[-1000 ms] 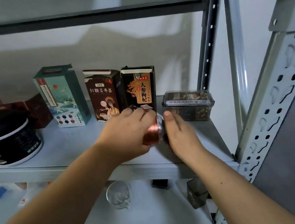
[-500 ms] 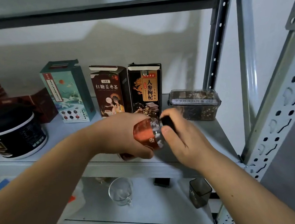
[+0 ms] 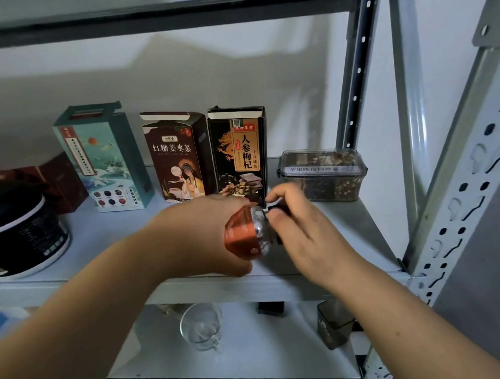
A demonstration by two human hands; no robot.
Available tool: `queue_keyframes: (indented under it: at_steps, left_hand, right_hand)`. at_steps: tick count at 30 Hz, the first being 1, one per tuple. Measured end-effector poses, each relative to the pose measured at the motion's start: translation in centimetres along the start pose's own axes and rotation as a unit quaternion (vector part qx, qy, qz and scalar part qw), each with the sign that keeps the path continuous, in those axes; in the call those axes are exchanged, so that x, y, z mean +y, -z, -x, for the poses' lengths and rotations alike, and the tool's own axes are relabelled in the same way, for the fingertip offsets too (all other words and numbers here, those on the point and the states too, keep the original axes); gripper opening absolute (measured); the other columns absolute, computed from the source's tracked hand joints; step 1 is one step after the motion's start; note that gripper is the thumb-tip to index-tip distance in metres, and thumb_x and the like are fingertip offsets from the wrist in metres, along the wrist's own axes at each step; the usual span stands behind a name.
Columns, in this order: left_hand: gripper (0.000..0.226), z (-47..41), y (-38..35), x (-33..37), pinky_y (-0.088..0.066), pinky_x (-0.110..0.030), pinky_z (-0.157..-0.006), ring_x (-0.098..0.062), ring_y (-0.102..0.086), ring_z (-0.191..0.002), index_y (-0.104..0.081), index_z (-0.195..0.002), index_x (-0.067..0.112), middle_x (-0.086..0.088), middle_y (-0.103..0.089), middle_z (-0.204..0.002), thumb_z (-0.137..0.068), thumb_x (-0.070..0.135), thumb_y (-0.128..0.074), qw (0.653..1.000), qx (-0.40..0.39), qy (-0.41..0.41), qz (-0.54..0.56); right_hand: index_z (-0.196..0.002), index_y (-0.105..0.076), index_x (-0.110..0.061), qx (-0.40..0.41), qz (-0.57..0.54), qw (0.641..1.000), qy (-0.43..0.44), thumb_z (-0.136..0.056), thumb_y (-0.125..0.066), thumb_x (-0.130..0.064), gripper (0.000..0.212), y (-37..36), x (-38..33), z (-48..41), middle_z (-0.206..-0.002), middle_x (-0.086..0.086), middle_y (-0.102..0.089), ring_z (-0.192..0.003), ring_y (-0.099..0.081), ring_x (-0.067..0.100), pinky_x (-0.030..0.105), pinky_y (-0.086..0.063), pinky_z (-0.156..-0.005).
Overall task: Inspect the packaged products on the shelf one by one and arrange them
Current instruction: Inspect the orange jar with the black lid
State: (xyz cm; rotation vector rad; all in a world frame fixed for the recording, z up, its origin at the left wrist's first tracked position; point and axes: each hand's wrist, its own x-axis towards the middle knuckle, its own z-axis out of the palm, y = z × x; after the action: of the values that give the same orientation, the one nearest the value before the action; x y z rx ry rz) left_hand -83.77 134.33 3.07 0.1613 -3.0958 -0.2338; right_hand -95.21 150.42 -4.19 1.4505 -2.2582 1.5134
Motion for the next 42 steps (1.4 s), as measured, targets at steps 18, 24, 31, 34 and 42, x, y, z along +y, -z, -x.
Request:
queue_keyframes:
  at_steps: [18, 24, 31, 34, 42]
  left_hand:
    - [0.071, -0.5, -2.8, 0.2, -0.054, -0.034, -0.087, -0.016, -0.059, -0.106, -0.045, -0.138, 0.037, 0.012, -0.060, -0.115, -0.075, 0.057, -0.069, 0.959, 0.180, -0.048, -0.213]
    - [0.054, -0.2, -1.0, 0.6, -0.057, -0.020, -0.074, -0.003, -0.064, -0.085, -0.057, -0.114, 0.038, 0.014, -0.064, -0.096, -0.069, 0.043, -0.086, 0.989, -0.001, -0.006, 0.150]
    - [0.067, -1.0, -1.1, -1.2, -0.055, -0.035, -0.090, -0.009, -0.058, -0.101, -0.043, -0.126, 0.048, 0.017, -0.057, -0.107, -0.068, 0.060, -0.074, 0.993, 0.091, 0.010, -0.081]
    - [0.083, -0.8, -1.5, -1.9, -0.051, -0.039, -0.098, -0.015, -0.053, -0.117, -0.027, -0.144, 0.045, 0.014, -0.055, -0.125, -0.074, 0.066, -0.066, 0.981, 0.127, -0.009, -0.145]
    - [0.084, -0.2, -2.4, -2.3, -0.052, -0.038, -0.093, -0.019, -0.056, -0.120, -0.033, -0.151, 0.036, 0.010, -0.057, -0.130, -0.079, 0.066, -0.065, 0.967, 0.177, -0.033, -0.178]
  right_hand:
    - [-0.104, -0.061, -0.025, -0.049, -0.029, 0.973, -0.223, -0.099, -0.017, -0.074, 0.066, -0.2, -1.0, -0.7, -0.095, 0.005, -0.073, -0.087, -0.067, 0.022, 0.031, -0.048, -0.077]
    - [-0.092, -0.052, -0.021, 0.076, 0.160, 0.984, 0.012, -0.100, -0.021, -0.050, 0.043, 0.1, -1.4, -0.5, -0.075, -0.006, -0.051, -0.070, -0.051, 0.024, 0.035, -0.028, -0.059]
    - [-0.125, -0.052, -0.024, -0.058, -0.045, 0.990, -0.122, -0.093, -0.025, -0.080, 0.070, -0.7, -0.3, -0.2, -0.098, 0.001, -0.069, -0.088, -0.066, 0.022, 0.035, -0.050, -0.075]
    - [-0.103, -0.063, -0.026, -0.047, -0.114, 0.975, -0.187, -0.103, -0.049, -0.053, 0.031, -0.2, -0.2, -0.7, -0.075, -0.005, -0.064, -0.068, -0.064, 0.019, 0.036, -0.050, -0.068]
    - [-0.119, -0.062, -0.034, -0.090, -0.238, 0.949, -0.188, -0.099, -0.061, -0.044, 0.022, 0.8, 0.0, -0.4, -0.095, 0.013, -0.075, -0.074, -0.072, 0.037, 0.042, -0.057, -0.064]
